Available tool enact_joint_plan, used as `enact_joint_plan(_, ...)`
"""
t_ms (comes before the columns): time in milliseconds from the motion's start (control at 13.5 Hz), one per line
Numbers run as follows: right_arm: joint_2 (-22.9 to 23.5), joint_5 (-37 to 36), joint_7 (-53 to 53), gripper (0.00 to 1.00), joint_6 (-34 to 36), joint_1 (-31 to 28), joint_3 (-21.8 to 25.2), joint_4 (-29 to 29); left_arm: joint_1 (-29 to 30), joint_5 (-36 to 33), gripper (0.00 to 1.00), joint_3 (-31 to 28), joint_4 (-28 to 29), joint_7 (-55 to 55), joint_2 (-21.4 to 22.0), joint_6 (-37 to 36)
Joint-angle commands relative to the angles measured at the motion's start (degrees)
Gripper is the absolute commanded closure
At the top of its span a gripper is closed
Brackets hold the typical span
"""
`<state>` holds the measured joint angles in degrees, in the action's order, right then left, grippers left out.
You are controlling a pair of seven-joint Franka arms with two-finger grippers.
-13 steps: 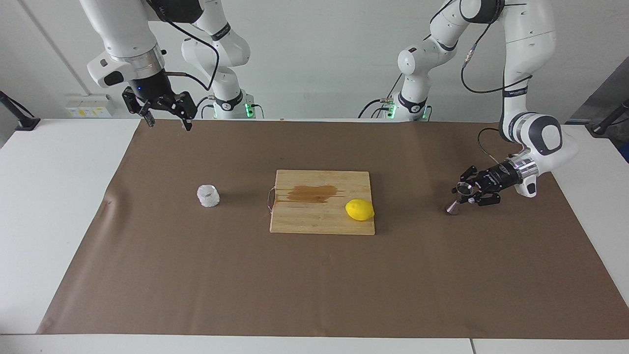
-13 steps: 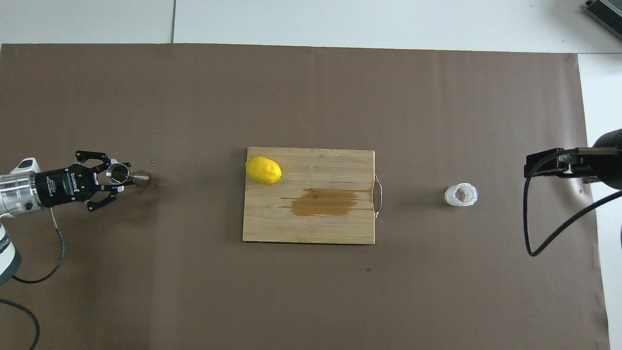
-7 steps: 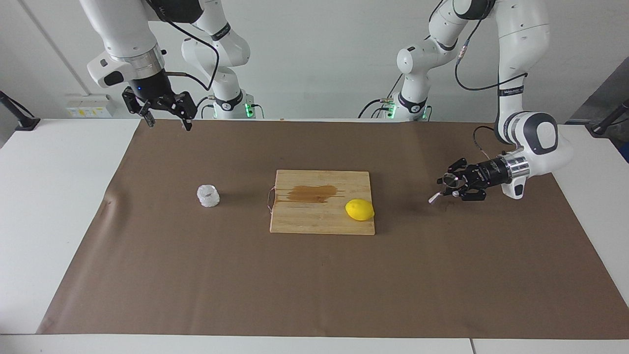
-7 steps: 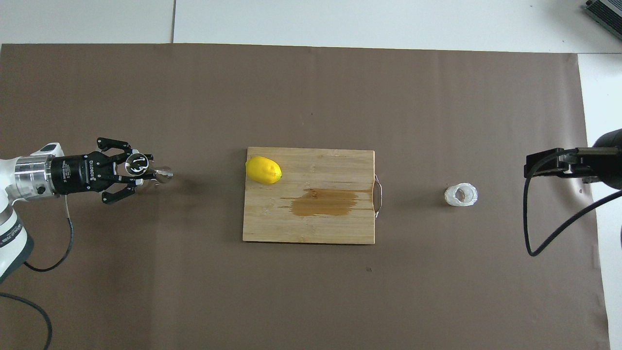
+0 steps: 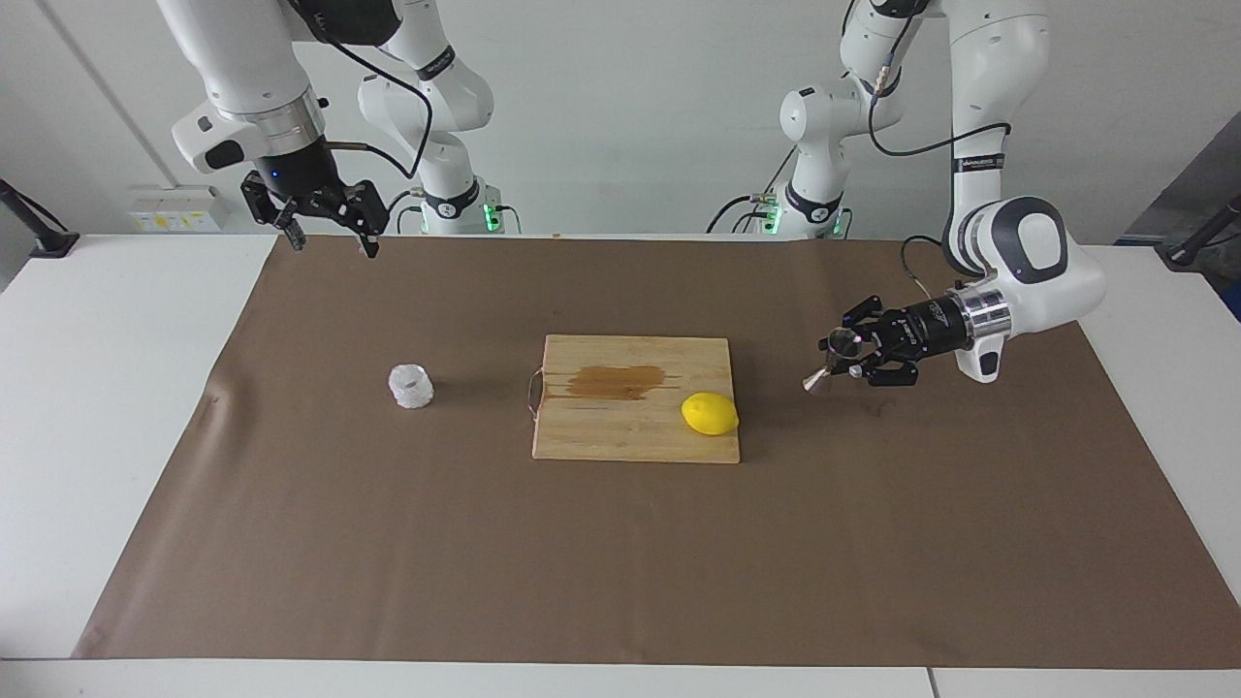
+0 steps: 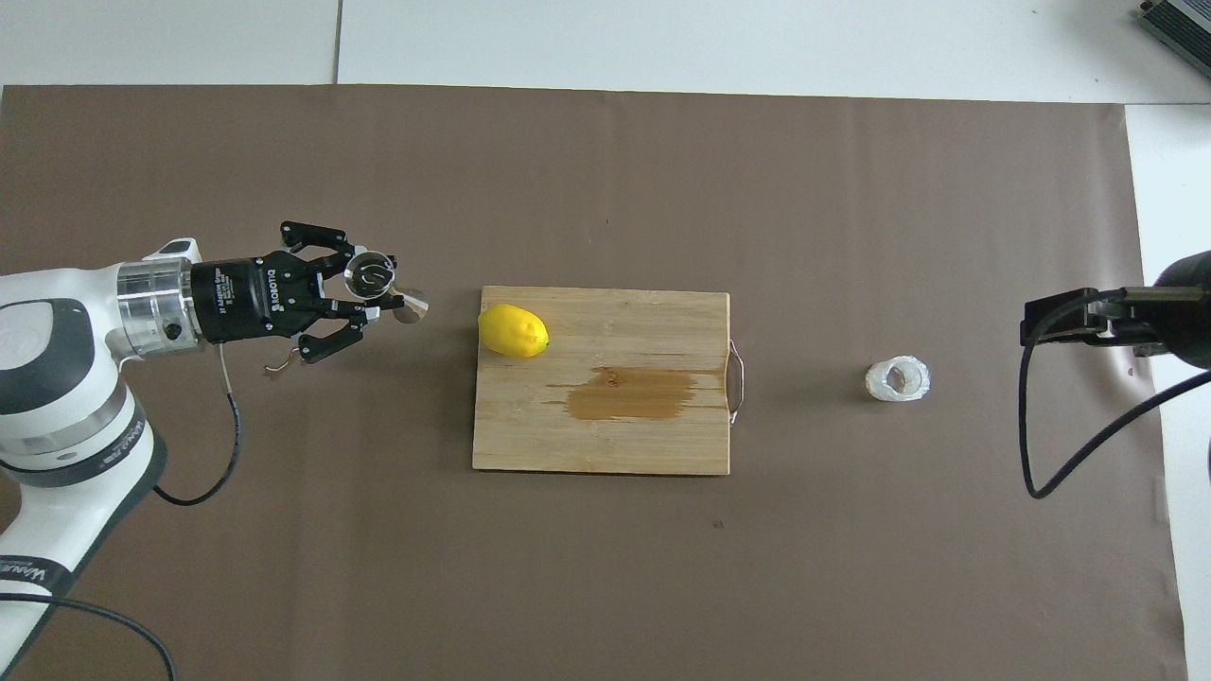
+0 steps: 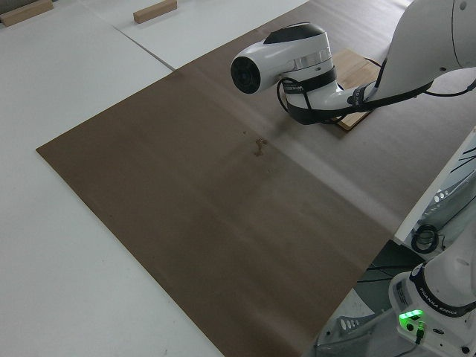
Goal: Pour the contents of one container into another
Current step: 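Lift the metal cup with the left gripper over the cutting board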
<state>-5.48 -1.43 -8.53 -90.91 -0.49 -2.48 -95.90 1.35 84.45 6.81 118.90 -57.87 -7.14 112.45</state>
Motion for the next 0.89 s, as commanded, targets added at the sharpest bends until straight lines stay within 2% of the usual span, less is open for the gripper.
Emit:
enact_joint_plan(0, -0.32, 0.56, 0.8, 0.0, 1.0, -0.83, -0.42, 0.37, -8.18, 6.23, 1.0, -0.84, 1.33, -1.8, 1.6, 9.24)
enact_joint_plan(297, -0.32, 0.56, 0.88, 0.0, 1.0, -0.83, -0.42, 0.28, -19.17, 19.24, 1.0, -0.84, 1.07, -0.14, 0.9, 21.12)
enact_joint_plan(817, -0.32, 0.56, 0.88, 0.0, 1.0, -0.83, -0.42, 0.37, -27.37, 33.75, 1.0, -0.75, 2.82, 12.68, -2.79, 27.9)
